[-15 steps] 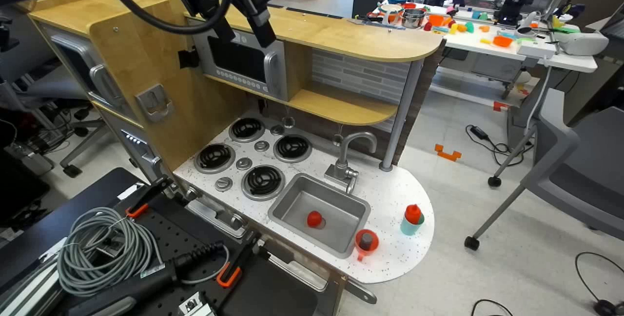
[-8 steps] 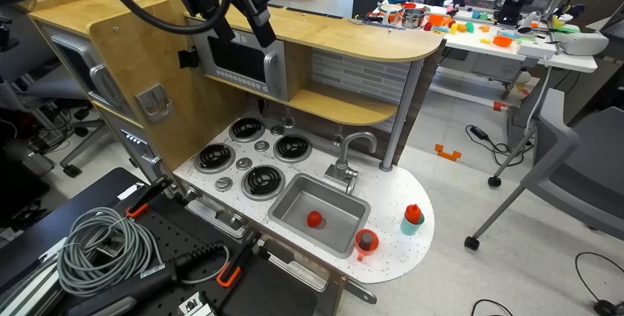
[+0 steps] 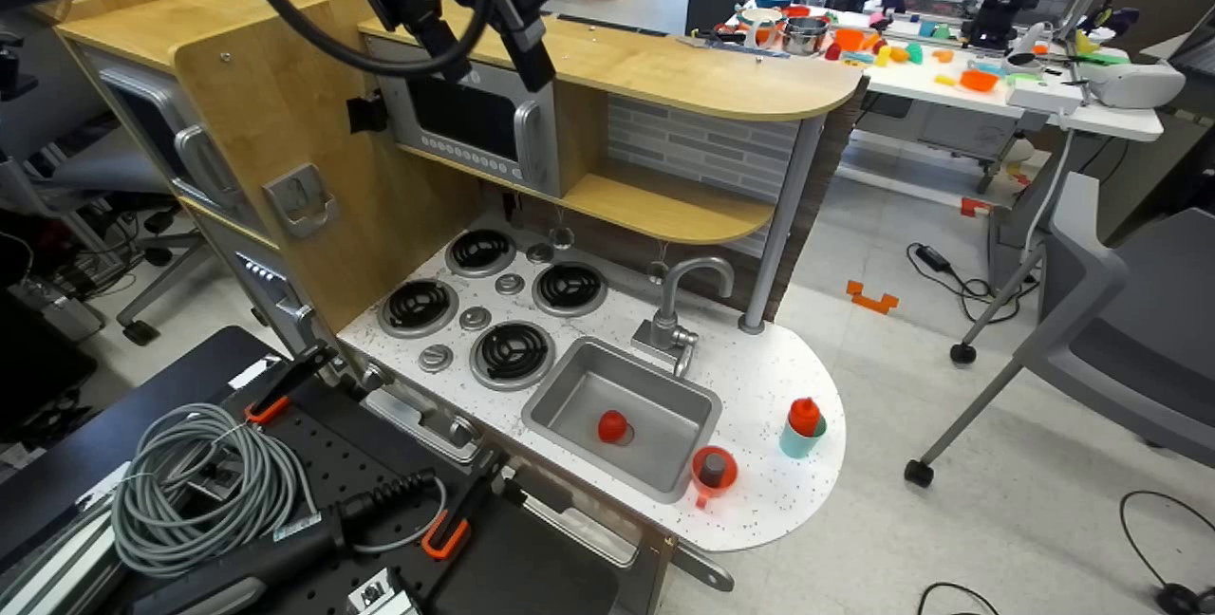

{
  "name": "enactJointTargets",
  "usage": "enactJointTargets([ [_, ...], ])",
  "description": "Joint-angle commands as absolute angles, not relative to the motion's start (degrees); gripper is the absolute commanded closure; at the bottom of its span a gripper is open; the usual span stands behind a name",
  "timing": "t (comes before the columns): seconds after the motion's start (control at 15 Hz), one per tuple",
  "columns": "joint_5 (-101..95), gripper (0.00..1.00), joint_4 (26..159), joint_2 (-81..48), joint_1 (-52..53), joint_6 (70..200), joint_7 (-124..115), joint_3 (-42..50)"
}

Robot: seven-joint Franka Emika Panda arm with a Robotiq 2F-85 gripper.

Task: Take the sauce bottle out of the blue cup and put it on the counter

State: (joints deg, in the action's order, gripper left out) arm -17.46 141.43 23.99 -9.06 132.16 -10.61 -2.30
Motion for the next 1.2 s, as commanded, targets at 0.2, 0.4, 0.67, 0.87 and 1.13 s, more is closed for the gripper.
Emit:
enactJointTargets([
  [0.2, -15.4, 0.0, 138.2, 18.1, -9.7, 140.4, 6.6, 9.2],
  [0.4, -10.2, 0.0, 136.9, 13.5, -9.0, 143.2, 16.1, 14.8],
  [0.67, -3.5, 0.0, 134.3, 5.9, -10.0, 145.3, 24.8, 19.0],
  [0.87, -0.7, 0.0, 131.1, -0.6, -11.8, 145.0, 27.4, 19.9],
  [1.13, 1.0, 0.0, 126.9, -8.5, -15.5, 145.1, 27.3, 19.1],
])
